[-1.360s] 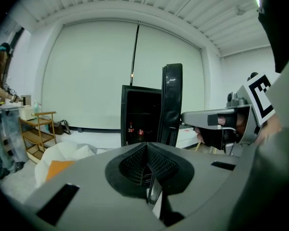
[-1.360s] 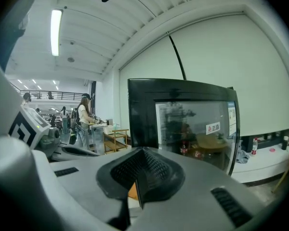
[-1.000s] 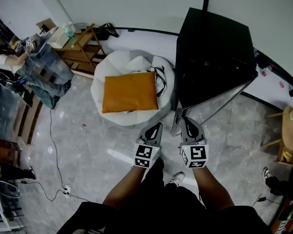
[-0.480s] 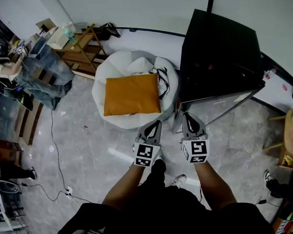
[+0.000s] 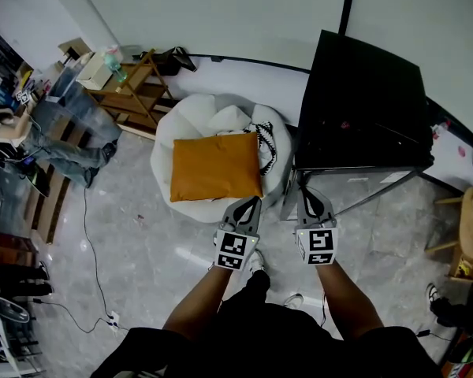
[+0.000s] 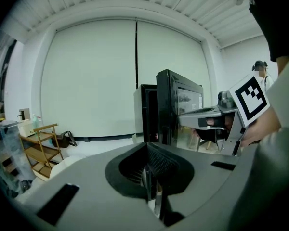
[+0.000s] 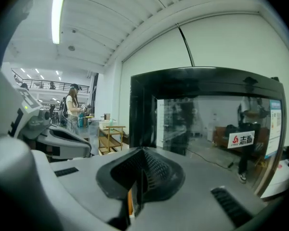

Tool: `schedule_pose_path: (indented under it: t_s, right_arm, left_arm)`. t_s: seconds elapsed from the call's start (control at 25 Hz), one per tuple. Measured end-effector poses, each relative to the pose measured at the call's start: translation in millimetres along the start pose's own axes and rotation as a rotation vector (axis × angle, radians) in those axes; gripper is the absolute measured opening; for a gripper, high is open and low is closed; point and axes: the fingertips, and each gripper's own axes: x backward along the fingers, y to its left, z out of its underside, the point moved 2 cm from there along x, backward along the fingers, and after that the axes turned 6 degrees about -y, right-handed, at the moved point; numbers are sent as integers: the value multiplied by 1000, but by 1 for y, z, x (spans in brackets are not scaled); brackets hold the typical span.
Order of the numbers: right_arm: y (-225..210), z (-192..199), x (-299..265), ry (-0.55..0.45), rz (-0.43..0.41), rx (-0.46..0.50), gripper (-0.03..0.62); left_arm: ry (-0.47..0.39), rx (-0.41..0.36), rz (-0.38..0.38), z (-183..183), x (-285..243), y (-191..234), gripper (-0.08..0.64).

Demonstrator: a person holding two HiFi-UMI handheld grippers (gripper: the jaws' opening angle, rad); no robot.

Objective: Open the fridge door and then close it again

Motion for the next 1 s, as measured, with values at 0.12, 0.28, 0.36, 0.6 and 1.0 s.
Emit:
schedule_pose_path:
  t_s: [0.12,0.28,0.36,0.6,1.0]
  right_arm:
    - [-4,1,-13,-2,-14,39,14]
    - [-9,-4,-26,2,-4,73,14]
    - [-12,-5,-33,2,1,96,14]
    - [-20,-5,-49,2,20,96,14]
    - [-34,-7,-71,-6,77,45,14]
  left_arm:
    - [-3,2,16,-3,-11,8,21]
    - [-7,-1,41,-9,-28,17,21]
    - [-10,-1,54,-12,-36,22,21]
    - [-23,42,81,-20,-60,35,21]
    - [-23,28,139,-23,-86,41,21]
